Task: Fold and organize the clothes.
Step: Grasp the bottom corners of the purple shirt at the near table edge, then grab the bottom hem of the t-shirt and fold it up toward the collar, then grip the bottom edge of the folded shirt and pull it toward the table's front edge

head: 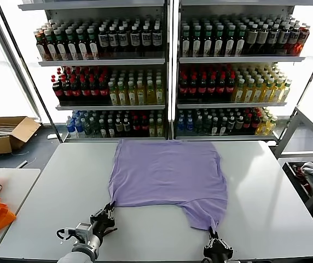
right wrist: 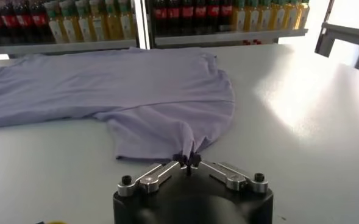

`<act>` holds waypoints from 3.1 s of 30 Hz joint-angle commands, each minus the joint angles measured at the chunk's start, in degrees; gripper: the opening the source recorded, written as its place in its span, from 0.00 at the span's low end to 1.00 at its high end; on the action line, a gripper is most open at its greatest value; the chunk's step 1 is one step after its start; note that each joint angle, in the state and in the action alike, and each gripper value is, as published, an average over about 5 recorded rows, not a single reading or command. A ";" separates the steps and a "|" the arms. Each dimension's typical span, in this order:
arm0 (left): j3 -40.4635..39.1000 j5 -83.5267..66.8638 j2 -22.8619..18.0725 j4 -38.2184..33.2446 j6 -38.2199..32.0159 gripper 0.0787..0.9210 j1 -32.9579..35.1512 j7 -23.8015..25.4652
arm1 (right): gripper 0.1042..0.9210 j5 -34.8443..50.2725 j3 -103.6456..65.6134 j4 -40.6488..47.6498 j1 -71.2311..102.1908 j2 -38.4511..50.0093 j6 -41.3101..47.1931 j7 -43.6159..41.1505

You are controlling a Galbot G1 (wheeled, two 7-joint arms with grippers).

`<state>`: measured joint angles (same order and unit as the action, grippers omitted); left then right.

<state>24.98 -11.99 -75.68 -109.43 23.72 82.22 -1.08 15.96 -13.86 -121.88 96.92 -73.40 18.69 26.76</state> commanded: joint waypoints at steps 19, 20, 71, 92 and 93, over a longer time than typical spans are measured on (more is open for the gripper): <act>-0.82 0.36 -1.10 -1.53 -8.01 0.01 -5.31 -0.18 | 0.01 -0.93 -7.68 -1.73 -12.60 -0.61 -2.06 -4.93; -0.74 -0.05 -0.95 -1.33 -8.11 0.01 -5.71 -0.25 | 0.01 -0.96 -7.73 -1.13 -13.53 -0.63 -1.92 -5.09; -6.34 -2.46 3.38 14.46 -8.00 0.05 -22.16 -2.98 | 0.14 7.09 -2.68 22.96 -40.66 -6.43 3.11 -6.66; -4.47 -1.20 3.86 9.50 -3.61 0.78 -17.00 -3.78 | 0.85 6.76 -5.55 12.79 -31.05 -2.29 11.26 -1.16; -4.47 -1.18 3.92 9.52 -3.36 0.81 -16.91 -3.78 | 0.86 6.75 -5.90 12.61 -30.89 -2.14 11.58 -1.02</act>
<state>20.33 -13.71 -72.05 -98.85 18.56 63.72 -4.73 23.48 -18.64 -106.05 62.53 -76.95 26.96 24.68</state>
